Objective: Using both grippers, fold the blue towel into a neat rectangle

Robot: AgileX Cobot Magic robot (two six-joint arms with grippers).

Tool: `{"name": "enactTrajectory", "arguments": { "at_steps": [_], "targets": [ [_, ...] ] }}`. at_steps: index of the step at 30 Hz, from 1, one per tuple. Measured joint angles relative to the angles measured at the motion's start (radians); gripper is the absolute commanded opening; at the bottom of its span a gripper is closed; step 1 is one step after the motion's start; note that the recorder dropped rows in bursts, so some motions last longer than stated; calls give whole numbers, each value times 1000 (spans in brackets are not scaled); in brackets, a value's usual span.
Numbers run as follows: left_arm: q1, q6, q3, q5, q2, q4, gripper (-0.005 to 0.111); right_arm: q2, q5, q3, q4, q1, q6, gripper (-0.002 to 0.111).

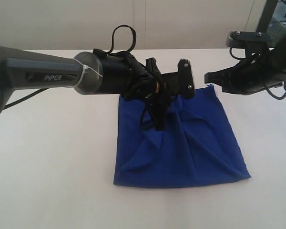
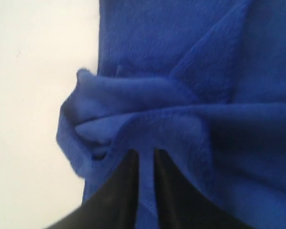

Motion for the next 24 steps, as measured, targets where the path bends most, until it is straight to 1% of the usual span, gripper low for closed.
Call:
{"name": "enactTrajectory", "arguments": {
  "at_steps": [2,6,16,24],
  "targets": [
    [-12,2,0,-4,0,2,43,0,-2,0,0,0,2,0],
    [-23,17,0,-4,0,2,49,0,-2,0,0,0,15,0],
    [-27,60,0,24,21,2,57,0,-4,0,0,0,19,0],
    [-32,125,0,22,41,2,57,0,-4,0,0,0,19,0]
  ]
}}
